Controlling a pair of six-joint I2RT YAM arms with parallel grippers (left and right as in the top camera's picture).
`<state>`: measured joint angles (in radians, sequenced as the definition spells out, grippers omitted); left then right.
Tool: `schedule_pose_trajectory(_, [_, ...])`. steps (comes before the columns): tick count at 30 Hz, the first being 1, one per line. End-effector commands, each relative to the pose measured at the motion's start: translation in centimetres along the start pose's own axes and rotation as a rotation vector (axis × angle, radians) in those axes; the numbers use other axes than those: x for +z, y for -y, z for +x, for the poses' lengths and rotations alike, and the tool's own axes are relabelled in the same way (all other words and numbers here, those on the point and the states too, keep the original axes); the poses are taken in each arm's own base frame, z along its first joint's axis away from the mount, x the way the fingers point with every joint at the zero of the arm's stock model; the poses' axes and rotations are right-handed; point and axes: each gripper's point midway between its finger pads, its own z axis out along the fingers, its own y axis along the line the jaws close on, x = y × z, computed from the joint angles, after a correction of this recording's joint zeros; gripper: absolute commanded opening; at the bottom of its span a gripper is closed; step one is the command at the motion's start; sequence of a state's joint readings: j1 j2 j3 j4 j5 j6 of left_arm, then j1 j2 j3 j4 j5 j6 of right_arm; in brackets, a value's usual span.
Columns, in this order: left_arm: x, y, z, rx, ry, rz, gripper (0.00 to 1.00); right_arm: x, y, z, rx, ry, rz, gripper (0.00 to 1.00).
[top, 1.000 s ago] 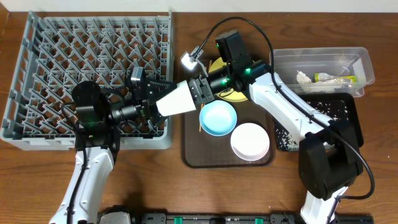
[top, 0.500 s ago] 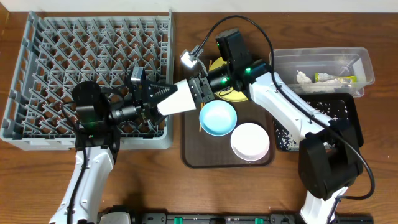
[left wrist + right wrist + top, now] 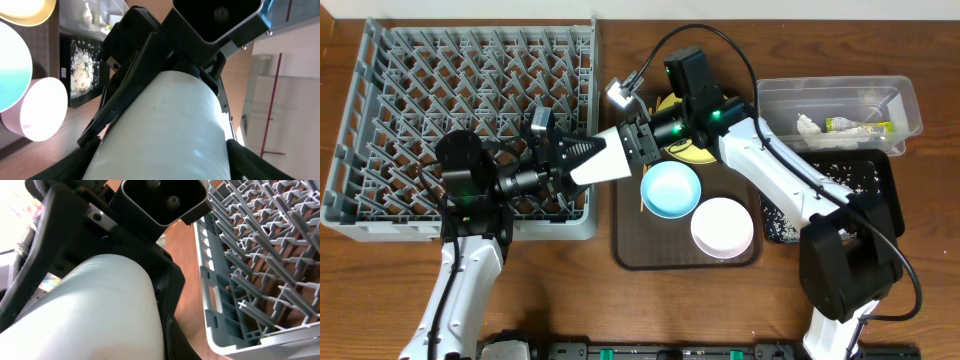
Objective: Sort waste into correct bins and load items into the dishwasher
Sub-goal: 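Hand the cup from the right gripper to the left gripper, then place the cup into the dish rack with the left gripper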
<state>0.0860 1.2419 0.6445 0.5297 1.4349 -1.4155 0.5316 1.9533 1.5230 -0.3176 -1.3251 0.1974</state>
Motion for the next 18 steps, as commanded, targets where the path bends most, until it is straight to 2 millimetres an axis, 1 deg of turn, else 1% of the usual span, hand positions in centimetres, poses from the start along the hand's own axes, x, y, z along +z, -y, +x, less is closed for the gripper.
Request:
schedule_pose_trajectory(1, [-0.1,0.7,0.3,0.037,-0.018,0.007,0.55,0.6,0.7,0.4,0.006,-0.008,0.013,0.01])
schedule_pose_trajectory(2, [-0.1,0.7,0.3,0.037,-0.017,0.007,0.47,0.6,0.7,0.4,0.006,-0.008,0.013,0.03])
schedule_pose_trajectory(3, [-0.1,0.7,0.3,0.037,-0.017,0.007,0.42,0.6,0.7,0.4,0.006,-0.008,0.013,0.07])
schedule_pose_trajectory(4, [-0.1,0.7,0.3,0.038,-0.017,0.007,0.39,0.6,0.7,0.4,0.006,-0.008,0.013,0.14])
schedule_pose_trajectory(5, [-0.1,0.7,0.3,0.038,-0.017,0.007,0.39,0.5,0.7,0.3,0.006,-0.008,0.013,0.25])
schedule_pose_trajectory(6, [-0.1,0.7,0.3,0.038,-0.017,0.007,0.39,0.5,0.7,0.3,0.006,-0.008,0.013,0.38])
schedule_pose_trajectory(7, [-0.1,0.7,0.3,0.046,-0.016,0.007,0.39,0.5,0.8,0.3,0.005,-0.006,0.014,0.49])
schedule_pose_trajectory(9, [-0.1,0.7,0.3,0.059,-0.017,0.007,0.38,0.2,0.9,0.2,0.005,0.0,0.019,0.67])
schedule_pose_trajectory(11, [-0.1,0.7,0.2,0.064,-0.014,0.008,0.38,-0.4,1.2,-0.1,0.008,0.011,0.027,0.78])
schedule_pose_trajectory(12, [-0.2,0.9,0.1,0.077,-0.009,0.01,0.38,-1.0,1.5,-0.2,0.015,0.022,0.035,0.82])
schedule_pose_trajectory(13, [-0.3,1.0,0.0,0.092,-0.004,0.013,0.35,-1.5,1.7,-0.4,0.019,0.032,0.043,0.86])
schedule_pose_trajectory(15, [-0.8,1.6,-0.4,0.142,0.016,0.022,0.32,-3.4,2.5,-1.0,0.027,0.067,0.068,0.95])
schedule_pose_trajectory(16, [-1.1,1.8,-0.7,0.166,0.029,0.026,0.31,-4.3,2.9,-1.3,0.03,0.084,0.082,0.98])
schedule_pose_trajectory(18, [-1.8,2.4,-1.3,0.214,0.064,0.032,0.28,-6.4,3.8,-1.8,0.059,0.125,0.131,0.99])
